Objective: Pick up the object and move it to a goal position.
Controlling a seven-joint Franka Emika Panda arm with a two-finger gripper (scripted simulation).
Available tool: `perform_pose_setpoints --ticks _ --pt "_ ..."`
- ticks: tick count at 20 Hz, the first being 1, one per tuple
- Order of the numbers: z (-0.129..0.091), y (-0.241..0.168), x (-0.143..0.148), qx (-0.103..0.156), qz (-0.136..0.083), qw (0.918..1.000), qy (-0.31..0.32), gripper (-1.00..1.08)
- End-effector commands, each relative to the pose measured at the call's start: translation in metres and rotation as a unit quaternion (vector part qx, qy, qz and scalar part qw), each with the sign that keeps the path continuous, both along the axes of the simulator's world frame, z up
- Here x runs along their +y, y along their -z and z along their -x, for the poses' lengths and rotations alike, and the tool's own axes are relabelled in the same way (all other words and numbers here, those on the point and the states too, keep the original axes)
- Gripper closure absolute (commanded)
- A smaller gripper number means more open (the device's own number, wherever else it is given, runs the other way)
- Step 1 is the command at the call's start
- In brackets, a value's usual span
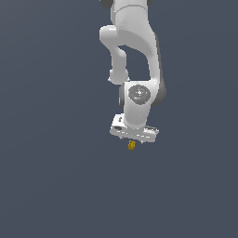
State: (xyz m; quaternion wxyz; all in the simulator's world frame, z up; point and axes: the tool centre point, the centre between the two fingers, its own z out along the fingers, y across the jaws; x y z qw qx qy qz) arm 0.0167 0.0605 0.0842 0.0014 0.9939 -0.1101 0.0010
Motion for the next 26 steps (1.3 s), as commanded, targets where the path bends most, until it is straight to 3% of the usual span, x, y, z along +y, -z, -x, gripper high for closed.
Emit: perform_pose_setpoints --ticks 1,10,24,25,26 --pt "0.000 0.007 0.004 0.000 -0.001 0.9999 0.012 -0.92" --pt "0.001 0.015 0.006 0.001 -0.001 0.9999 0.017 -0.92" --pt "0.001 0.062 0.007 0.001 -0.001 0.9998 0.019 -0.92" --pt "0.001 0.062 0.007 0.001 -0.001 0.9998 0.019 1.08" --pt "0.001 0.062 0.007 0.001 -0.001 0.9998 0.019 1.08"
